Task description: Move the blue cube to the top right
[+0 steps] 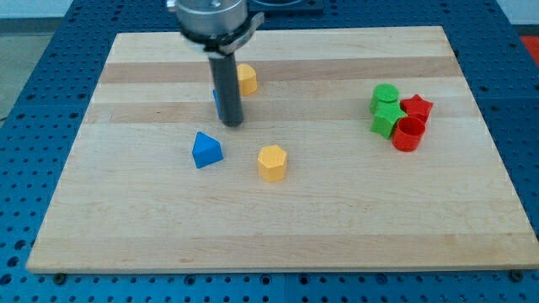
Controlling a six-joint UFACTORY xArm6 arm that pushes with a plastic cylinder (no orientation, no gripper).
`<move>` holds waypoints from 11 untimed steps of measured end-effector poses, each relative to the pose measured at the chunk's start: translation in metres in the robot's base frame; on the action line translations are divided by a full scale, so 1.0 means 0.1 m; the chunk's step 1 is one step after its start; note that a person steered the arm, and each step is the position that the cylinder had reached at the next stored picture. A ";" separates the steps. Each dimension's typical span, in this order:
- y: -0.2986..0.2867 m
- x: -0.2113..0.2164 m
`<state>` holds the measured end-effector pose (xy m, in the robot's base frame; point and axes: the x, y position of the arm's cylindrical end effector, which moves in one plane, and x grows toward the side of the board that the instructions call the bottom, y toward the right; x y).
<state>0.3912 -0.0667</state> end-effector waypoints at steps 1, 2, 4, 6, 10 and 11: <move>0.07 -0.15; 0.07 -0.15; 0.04 0.21; -0.30 -0.37; 0.41 -1.01; 1.33 -1.01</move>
<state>0.2905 0.0660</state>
